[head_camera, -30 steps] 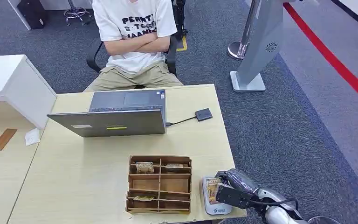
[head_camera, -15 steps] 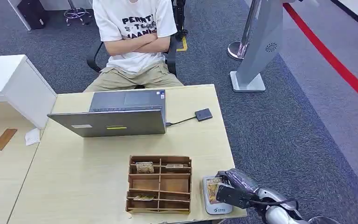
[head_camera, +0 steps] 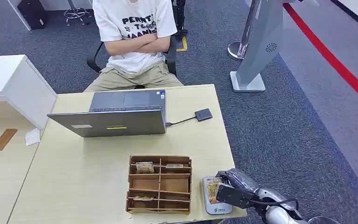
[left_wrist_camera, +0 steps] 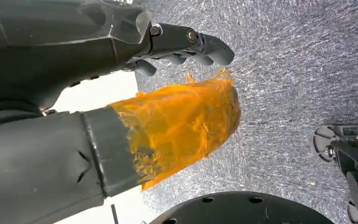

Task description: Pass the card to the sensor for recognition and then transmit it.

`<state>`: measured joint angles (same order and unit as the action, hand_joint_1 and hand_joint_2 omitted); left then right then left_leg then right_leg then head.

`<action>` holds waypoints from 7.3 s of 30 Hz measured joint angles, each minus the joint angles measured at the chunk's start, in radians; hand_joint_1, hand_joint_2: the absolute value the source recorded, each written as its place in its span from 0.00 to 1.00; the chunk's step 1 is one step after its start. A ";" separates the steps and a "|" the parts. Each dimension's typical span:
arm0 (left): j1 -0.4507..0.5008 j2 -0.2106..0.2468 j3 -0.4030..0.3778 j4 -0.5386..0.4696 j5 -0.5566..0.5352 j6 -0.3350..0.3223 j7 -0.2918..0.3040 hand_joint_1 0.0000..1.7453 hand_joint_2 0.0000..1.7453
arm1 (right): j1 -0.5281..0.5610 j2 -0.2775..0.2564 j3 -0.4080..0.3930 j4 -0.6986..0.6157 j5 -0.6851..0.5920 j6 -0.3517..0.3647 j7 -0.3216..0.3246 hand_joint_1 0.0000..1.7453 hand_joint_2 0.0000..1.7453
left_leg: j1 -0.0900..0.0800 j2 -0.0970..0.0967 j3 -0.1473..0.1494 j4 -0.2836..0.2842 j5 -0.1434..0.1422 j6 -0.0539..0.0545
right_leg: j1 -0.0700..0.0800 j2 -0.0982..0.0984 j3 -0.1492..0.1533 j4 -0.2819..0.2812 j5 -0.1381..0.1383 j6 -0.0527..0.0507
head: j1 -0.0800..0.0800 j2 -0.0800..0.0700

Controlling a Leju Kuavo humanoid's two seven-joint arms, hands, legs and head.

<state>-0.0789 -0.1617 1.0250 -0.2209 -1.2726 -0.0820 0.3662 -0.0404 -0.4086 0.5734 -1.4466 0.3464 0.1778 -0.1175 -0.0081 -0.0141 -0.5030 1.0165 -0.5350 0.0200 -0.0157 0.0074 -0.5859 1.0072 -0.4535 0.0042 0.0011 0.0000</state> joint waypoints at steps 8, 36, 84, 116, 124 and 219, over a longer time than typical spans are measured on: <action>0.000 0.000 0.000 0.000 0.000 0.000 0.000 0.00 0.00 | 0.000 0.000 -0.001 0.000 0.000 0.000 0.000 1.00 1.00 | 0.000 0.000 0.000 0.000 0.000 0.000 | 0.000 0.000 0.000 0.000 0.000 0.000 | 0.000 0.000; 0.000 0.000 0.000 0.000 -0.006 0.000 0.002 0.00 0.00 | -0.001 0.000 -0.007 0.008 -0.003 0.008 -0.002 1.00 1.00 | 0.000 0.000 0.000 0.000 0.000 0.000 | 0.000 0.000 0.001 0.000 0.000 0.000 | 0.000 0.000; 0.000 0.002 -0.002 0.000 -0.010 0.000 0.009 0.00 0.00 | 0.009 0.000 -0.008 0.008 -0.002 0.002 -0.002 1.00 1.00 | 0.000 0.000 0.001 0.000 0.000 0.001 | 0.000 0.000 0.001 -0.001 0.000 0.000 | 0.000 0.000; 0.000 0.005 -0.002 0.000 -0.011 0.000 0.009 0.00 0.00 | 0.013 0.000 -0.010 0.007 -0.002 0.000 -0.002 1.00 1.00 | 0.000 0.000 0.001 0.000 0.000 0.001 | 0.000 0.000 0.001 -0.001 0.000 0.001 | 0.000 0.000; 0.000 0.005 -0.002 0.000 -0.012 0.000 0.009 0.00 0.00 | 0.013 0.000 -0.010 0.007 -0.002 0.000 -0.002 1.00 1.00 | 0.000 0.000 0.001 0.000 0.000 0.001 | 0.000 0.000 0.001 -0.001 0.000 0.001 | 0.000 0.000; -0.008 0.019 -0.005 0.000 -0.022 0.008 -0.148 0.00 0.00 | 0.167 0.249 -0.276 -0.354 -0.549 0.179 -0.278 1.00 1.00 | 0.000 0.000 -0.001 0.000 -0.001 0.001 | 0.000 0.000 0.000 -0.001 0.000 0.001 | 0.000 0.000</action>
<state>-0.0869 -0.1431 1.0197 -0.2209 -1.2947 -0.0744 0.2186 0.1263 -0.1594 0.2976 -1.8002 -0.2029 0.3563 -0.3960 -0.0079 -0.0139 -0.5039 1.0164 -0.5355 0.0206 -0.0157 0.0073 -0.5857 1.0063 -0.4537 0.0053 0.0011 0.0000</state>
